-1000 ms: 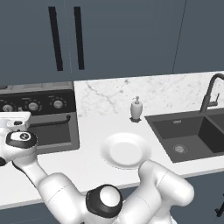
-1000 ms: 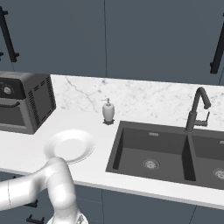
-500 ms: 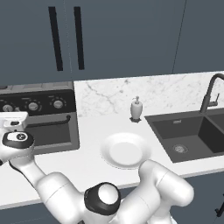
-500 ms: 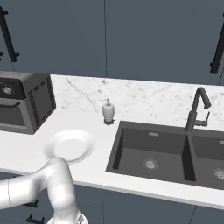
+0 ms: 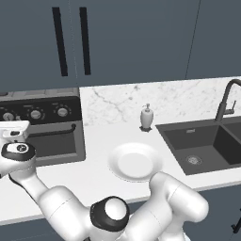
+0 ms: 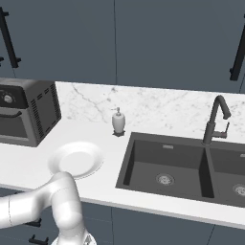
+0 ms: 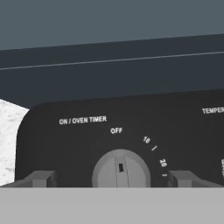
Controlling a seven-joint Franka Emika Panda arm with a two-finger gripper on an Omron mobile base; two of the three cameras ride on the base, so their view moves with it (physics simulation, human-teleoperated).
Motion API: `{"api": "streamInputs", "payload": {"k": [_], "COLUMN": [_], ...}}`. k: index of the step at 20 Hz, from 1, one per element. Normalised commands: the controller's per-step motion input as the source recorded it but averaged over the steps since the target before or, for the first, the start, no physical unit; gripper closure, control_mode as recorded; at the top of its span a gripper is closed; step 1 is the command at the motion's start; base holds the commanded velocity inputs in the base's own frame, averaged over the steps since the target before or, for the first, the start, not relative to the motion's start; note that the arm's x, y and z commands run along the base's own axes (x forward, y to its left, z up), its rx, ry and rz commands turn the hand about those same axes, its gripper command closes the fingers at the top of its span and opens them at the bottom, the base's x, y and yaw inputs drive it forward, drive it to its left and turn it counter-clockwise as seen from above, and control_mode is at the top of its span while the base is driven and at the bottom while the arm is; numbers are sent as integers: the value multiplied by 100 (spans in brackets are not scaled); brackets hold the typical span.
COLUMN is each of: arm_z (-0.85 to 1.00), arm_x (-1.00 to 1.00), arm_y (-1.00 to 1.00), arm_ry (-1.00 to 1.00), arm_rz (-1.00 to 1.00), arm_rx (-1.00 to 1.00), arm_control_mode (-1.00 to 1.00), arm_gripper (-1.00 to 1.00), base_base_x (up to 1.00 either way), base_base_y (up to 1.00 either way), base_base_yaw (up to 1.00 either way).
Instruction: Pick up the kebab skewer and baguette bread, and place them inside the toaster oven. Close the toaster oven door and start by setting the timer.
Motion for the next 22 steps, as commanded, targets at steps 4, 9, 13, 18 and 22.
{"api": "streamInputs", "payload": {"k": [4, 9, 13, 18, 22], "arm_z": [0, 0, 0, 0, 1], "arm_x": [0, 2, 0, 0, 0], "arm_y": [0, -1, -11, -15, -7], "arm_ry": [0, 0, -1, 0, 0], "arm_rz": [0, 0, 0, -1, -3], "arm_rx": [-1, 0, 0, 0, 0], "arm_control_mode": [-100, -100, -100, -100, -100], "arm_gripper": [100, 100, 100, 100, 100], "base_base_x": [0, 0, 0, 0, 0], "base_base_y": [0, 0, 0, 0, 0], "base_base_yaw": [0, 0, 0, 0, 0]}}
